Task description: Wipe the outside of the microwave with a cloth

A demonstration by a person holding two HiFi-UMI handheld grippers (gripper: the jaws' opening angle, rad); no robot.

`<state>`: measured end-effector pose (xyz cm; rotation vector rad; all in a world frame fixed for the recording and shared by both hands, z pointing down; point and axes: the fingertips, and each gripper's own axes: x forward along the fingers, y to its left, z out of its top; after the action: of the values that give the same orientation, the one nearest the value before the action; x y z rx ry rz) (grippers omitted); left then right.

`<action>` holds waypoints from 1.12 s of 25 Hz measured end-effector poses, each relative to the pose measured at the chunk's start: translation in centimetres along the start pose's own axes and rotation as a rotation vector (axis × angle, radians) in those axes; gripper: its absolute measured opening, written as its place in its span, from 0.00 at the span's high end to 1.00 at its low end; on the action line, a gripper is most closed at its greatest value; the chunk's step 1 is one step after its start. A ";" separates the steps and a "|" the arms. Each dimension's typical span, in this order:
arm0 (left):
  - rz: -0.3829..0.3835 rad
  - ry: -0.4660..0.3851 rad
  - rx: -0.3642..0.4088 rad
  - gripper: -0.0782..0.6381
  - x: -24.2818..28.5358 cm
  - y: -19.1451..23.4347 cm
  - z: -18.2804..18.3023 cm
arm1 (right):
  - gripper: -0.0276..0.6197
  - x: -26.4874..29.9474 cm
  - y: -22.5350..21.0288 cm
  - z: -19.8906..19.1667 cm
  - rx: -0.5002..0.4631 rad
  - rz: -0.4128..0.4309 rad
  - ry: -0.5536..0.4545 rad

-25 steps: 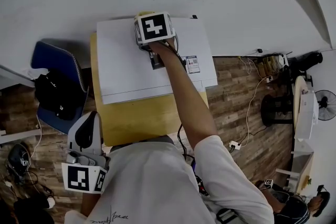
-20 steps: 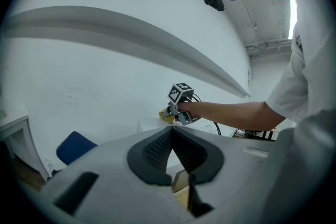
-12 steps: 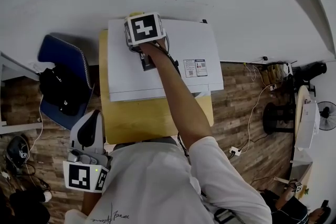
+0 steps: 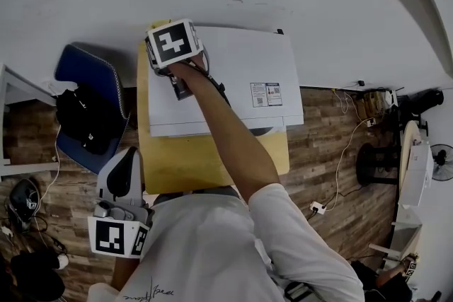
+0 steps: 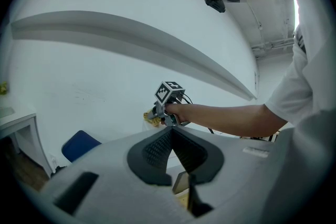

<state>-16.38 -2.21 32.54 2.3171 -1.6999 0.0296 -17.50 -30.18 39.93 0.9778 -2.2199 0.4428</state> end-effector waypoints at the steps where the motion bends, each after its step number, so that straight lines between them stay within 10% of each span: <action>1: 0.000 -0.002 0.001 0.90 0.1 -0.1 0.1 | 0.77 0.2 0.8 0.2 -0.009 0.021 -0.002; 14: -0.016 -0.013 0.002 0.90 0.8 -1.2 1.0 | 0.77 -5.8 3.3 2.8 -0.040 0.160 -0.127; 28: -0.137 0.005 0.026 0.90 3.8 -4.4 1.1 | 0.77 -15.2 -15.5 -3.9 0.033 -0.146 -0.069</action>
<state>-11.22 -4.77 31.26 2.4442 -1.5429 0.0312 3.38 -30.40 32.91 1.1799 -2.1892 0.3859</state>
